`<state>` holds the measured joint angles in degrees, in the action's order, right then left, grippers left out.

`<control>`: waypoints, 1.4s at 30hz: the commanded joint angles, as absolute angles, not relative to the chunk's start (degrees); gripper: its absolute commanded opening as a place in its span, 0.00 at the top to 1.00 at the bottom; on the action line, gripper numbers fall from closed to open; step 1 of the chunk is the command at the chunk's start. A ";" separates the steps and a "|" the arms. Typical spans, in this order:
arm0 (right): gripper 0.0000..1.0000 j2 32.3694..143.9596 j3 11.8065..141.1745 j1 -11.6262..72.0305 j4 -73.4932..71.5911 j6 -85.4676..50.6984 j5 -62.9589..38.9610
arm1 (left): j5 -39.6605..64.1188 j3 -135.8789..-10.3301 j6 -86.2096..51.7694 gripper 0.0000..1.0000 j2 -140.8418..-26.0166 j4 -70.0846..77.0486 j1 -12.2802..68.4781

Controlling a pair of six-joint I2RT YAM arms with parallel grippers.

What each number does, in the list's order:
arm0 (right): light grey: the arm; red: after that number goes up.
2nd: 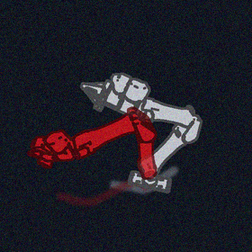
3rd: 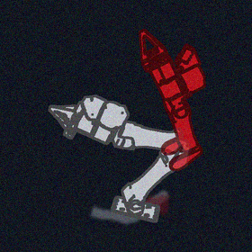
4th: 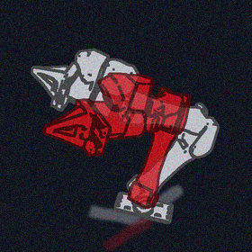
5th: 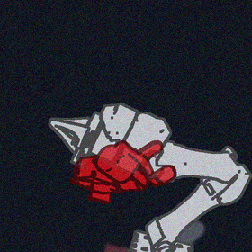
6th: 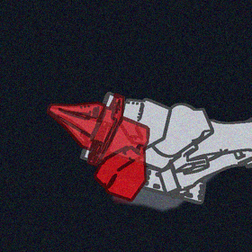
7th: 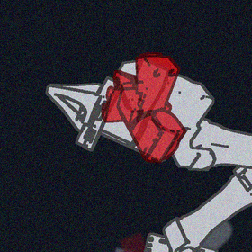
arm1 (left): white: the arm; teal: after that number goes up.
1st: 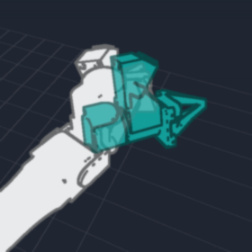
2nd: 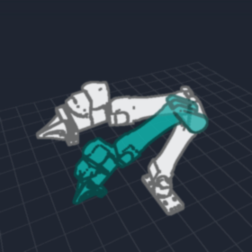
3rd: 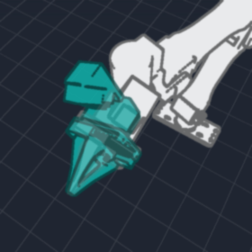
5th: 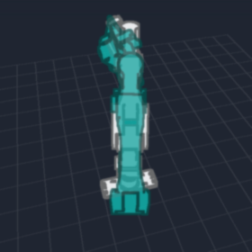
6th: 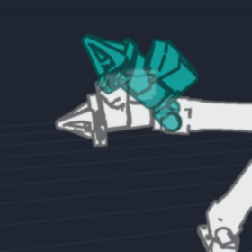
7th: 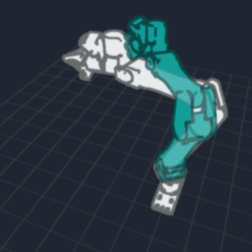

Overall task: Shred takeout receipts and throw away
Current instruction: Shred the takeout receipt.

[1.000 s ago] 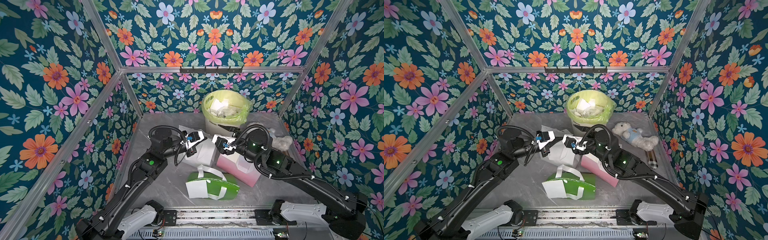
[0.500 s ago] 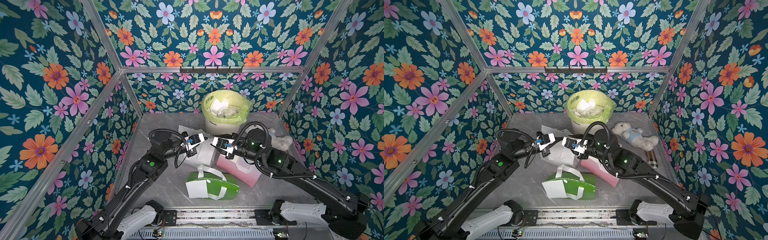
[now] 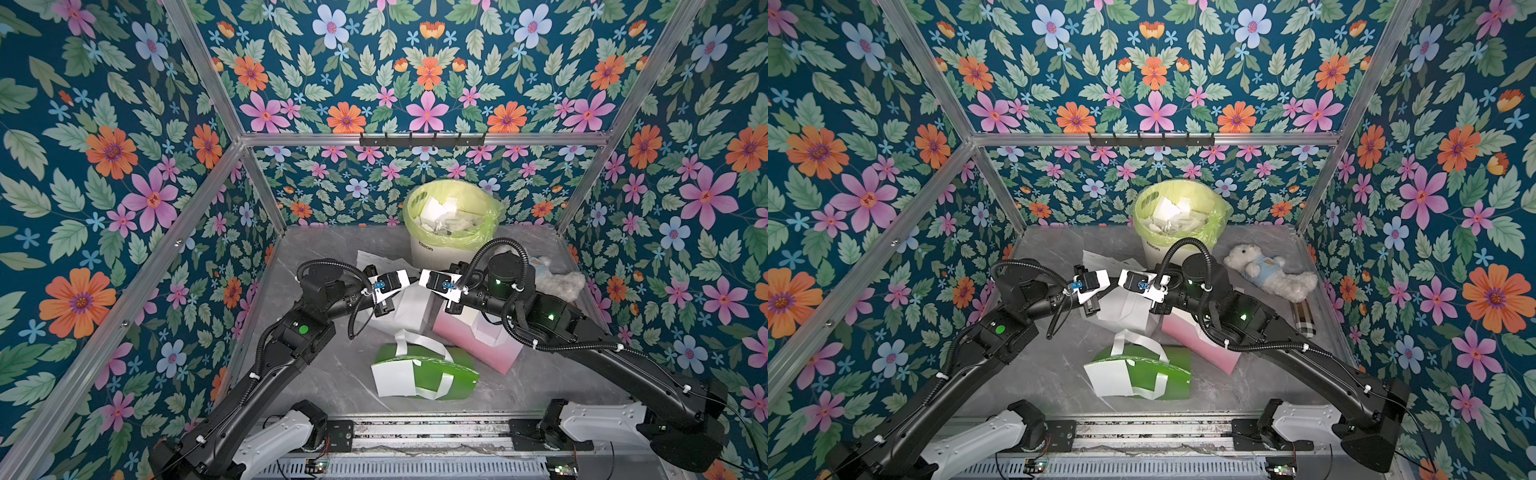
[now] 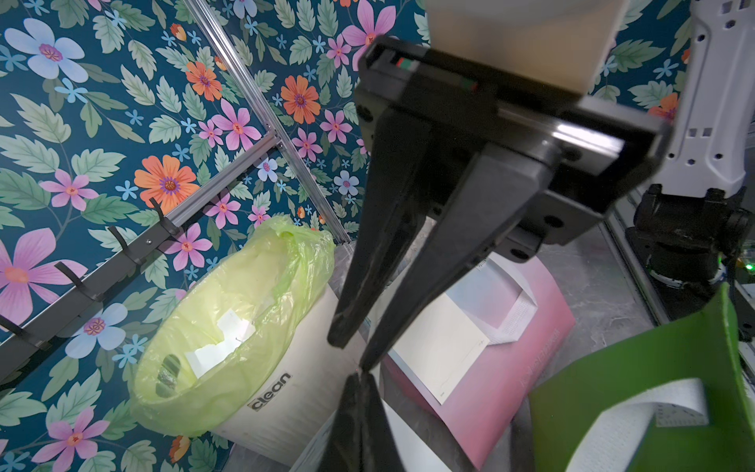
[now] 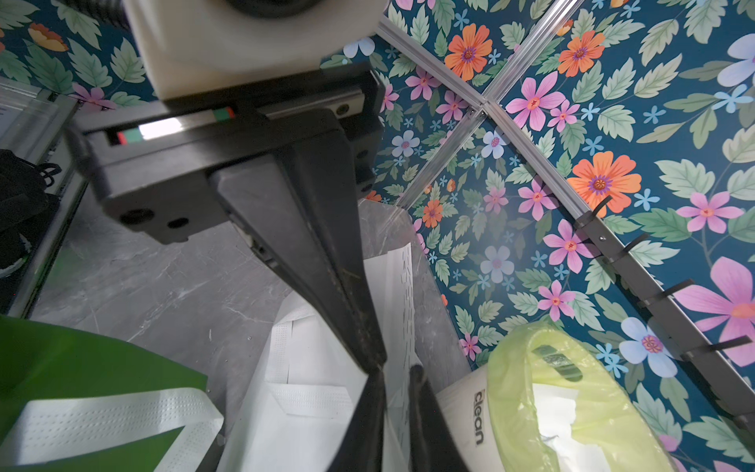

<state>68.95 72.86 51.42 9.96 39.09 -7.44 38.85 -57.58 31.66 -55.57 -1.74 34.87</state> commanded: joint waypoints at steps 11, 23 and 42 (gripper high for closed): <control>0.85 69.40 72.99 51.50 10.81 40.87 -7.38 | 40.36 -57.61 32.17 1.00 -54.84 0.18 34.95; 0.85 69.24 72.70 51.50 12.13 42.41 -6.72 | 40.30 -57.44 32.25 1.00 -54.54 0.35 35.02; 0.96 69.14 72.29 51.50 11.34 45.64 -4.66 | 41.64 -58.21 30.91 1.00 -55.86 -0.52 35.23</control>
